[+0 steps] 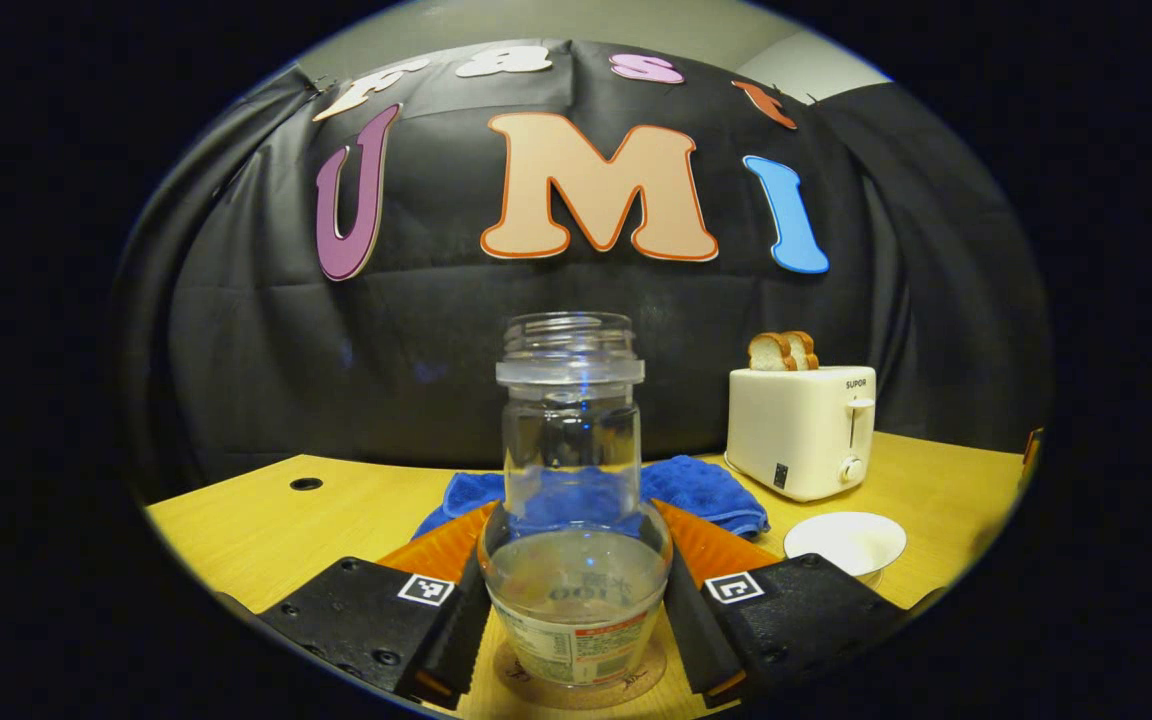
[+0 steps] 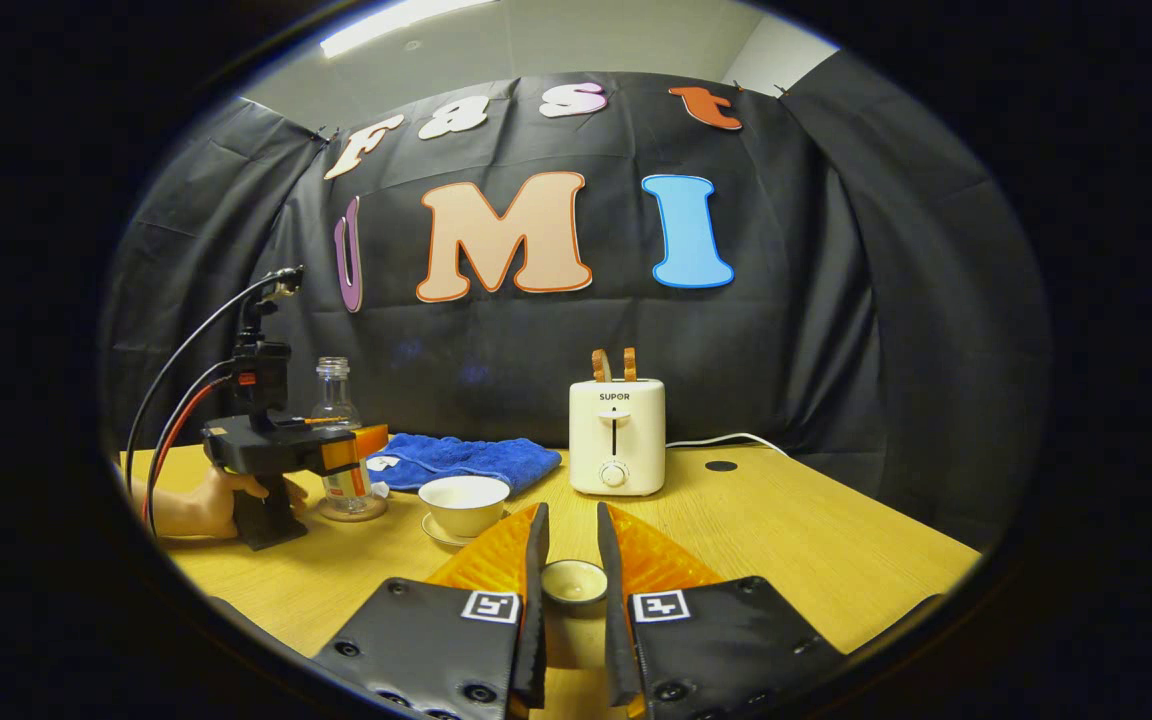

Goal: Open the teacup lid with one hand, grasp the water bottle and pour water into the teacup with the other hand; after pouring, place the water bottle on the coaster and then close the teacup lid.

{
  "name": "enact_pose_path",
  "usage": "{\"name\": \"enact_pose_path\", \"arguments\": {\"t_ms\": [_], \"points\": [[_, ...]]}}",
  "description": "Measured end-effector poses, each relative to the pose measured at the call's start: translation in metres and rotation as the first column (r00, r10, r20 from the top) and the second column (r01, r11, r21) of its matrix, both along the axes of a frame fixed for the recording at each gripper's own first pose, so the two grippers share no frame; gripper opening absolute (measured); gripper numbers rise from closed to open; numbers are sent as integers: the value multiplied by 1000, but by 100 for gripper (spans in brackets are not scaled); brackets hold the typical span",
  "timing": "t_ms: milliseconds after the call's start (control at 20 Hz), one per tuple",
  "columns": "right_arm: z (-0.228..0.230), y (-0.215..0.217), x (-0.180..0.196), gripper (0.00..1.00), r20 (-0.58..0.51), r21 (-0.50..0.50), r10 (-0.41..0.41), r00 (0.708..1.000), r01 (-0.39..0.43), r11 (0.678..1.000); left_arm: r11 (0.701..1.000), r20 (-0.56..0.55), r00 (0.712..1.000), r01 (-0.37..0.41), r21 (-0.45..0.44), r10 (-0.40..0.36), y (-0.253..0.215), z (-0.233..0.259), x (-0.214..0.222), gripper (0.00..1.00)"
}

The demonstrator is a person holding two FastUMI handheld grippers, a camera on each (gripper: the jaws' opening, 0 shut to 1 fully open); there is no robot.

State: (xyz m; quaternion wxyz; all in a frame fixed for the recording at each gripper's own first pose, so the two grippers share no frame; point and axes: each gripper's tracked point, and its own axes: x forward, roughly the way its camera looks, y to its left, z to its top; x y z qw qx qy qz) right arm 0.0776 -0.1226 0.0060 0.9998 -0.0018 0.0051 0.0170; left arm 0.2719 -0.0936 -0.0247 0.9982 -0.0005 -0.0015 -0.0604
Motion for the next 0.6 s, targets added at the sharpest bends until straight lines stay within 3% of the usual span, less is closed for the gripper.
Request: {"name": "enact_pose_path", "arguments": {"t_ms": [100, 150, 600], "points": [[0, 0, 0, 27, 0, 0, 0, 1000, 0, 1000, 1000, -6, 1000, -2, -1, 2, 2, -2, -1, 97], [0, 0, 0, 27, 0, 0, 0, 1000, 0, 1000, 1000, -7, 1000, -1, -2, 1, 2, -1, -1, 94], [0, 0, 0, 27, 0, -1, 0, 1000, 0, 1000, 1000, -17, 1000, -13, -8, 13, 9, -2, -19, 94]]}}
